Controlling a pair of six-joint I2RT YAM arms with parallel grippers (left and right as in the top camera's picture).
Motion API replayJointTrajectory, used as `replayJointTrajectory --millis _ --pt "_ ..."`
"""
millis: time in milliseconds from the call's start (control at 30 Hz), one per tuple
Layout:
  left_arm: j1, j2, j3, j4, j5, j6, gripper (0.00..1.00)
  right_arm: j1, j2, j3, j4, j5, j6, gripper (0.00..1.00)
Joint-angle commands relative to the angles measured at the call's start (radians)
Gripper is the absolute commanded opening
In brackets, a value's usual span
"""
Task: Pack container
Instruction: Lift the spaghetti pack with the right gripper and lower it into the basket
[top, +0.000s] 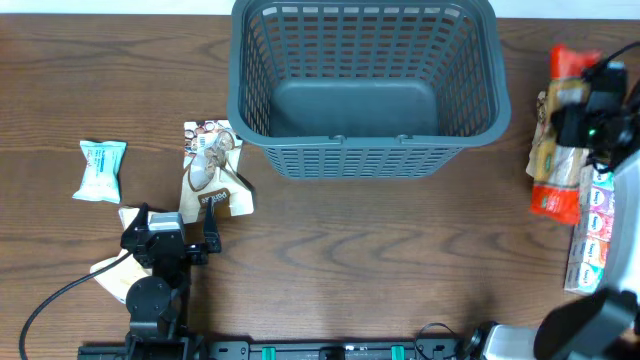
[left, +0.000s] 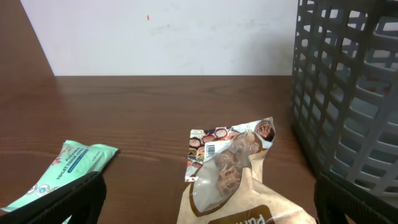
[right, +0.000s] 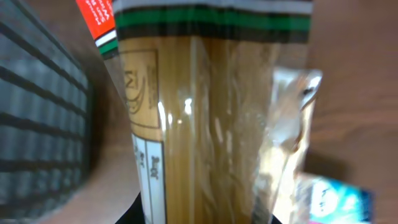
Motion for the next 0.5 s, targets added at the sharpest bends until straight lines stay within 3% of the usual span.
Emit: replayJointTrajectory --millis 0,233,467 --pt "-0.002 0.0 -0.023 -0.032 -0.023 0.006 0.99 0.028 -0.128 0.097 0.015 -0.046 0.005 0.01" --pt "-0.002 0.0 -0.023 -0.036 0.026 0.006 0.98 0.116 -0.254 0.2 0.01 -0.102 -0.055 0.01" --pt "-0.002 0.0 -0.023 -0.038 0.026 0.006 0.99 0.321 -0.296 0.299 -0.035 -0.201 -0.211 0.01"
